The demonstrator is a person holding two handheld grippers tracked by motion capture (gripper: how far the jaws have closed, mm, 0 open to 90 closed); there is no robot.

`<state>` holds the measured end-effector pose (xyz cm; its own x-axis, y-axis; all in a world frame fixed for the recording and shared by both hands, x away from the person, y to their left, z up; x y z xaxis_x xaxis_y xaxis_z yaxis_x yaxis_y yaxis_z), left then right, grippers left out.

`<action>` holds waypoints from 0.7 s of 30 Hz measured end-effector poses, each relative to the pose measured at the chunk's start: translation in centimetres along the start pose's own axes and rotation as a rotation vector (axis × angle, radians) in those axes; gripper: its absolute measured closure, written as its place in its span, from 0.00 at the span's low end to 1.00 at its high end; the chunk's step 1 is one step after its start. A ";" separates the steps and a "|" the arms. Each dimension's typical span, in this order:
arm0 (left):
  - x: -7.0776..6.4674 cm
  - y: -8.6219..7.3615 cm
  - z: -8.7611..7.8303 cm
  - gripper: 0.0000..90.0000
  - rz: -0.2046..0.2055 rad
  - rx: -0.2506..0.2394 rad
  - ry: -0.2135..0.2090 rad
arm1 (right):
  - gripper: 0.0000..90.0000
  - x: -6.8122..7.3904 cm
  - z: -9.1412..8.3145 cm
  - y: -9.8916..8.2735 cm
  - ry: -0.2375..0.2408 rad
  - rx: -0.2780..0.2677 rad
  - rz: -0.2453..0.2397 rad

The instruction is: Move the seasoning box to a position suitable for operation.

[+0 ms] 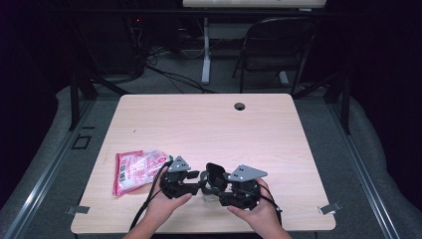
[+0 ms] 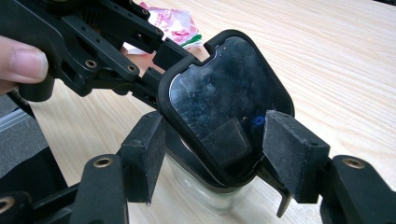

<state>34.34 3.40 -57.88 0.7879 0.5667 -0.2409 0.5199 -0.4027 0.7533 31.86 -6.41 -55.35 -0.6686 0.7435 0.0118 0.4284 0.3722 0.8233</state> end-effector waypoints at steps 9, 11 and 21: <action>-0.1 0.1 0.6 0.59 0.001 -0.007 -0.009 | 0.44 -0.4 -0.5 0.1 -0.013 -0.017 0.012; -0.1 0.1 0.6 0.59 0.000 -0.012 -0.008 | 0.44 -0.5 -0.6 0.1 -0.017 -0.023 0.014; -0.1 0.1 0.6 0.60 0.007 -0.013 -0.014 | 0.45 -1.5 -1.8 0.1 -0.032 -0.041 0.042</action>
<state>34.50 2.88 -58.19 0.7961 0.5539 -0.2436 0.5101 -0.3977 0.7627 31.79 -8.53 -54.25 -0.6307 0.7755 0.0296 0.4303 0.3178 0.8449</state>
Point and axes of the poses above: each handheld gripper's, and its own axes: z roughly forward along the jaws, y roughly out of its top, x roughly to its left, the point moved 10 cm from there along z, roughly forward along the jaws, and after that the axes turned 5 degrees about -y, right-handed, at the moved point
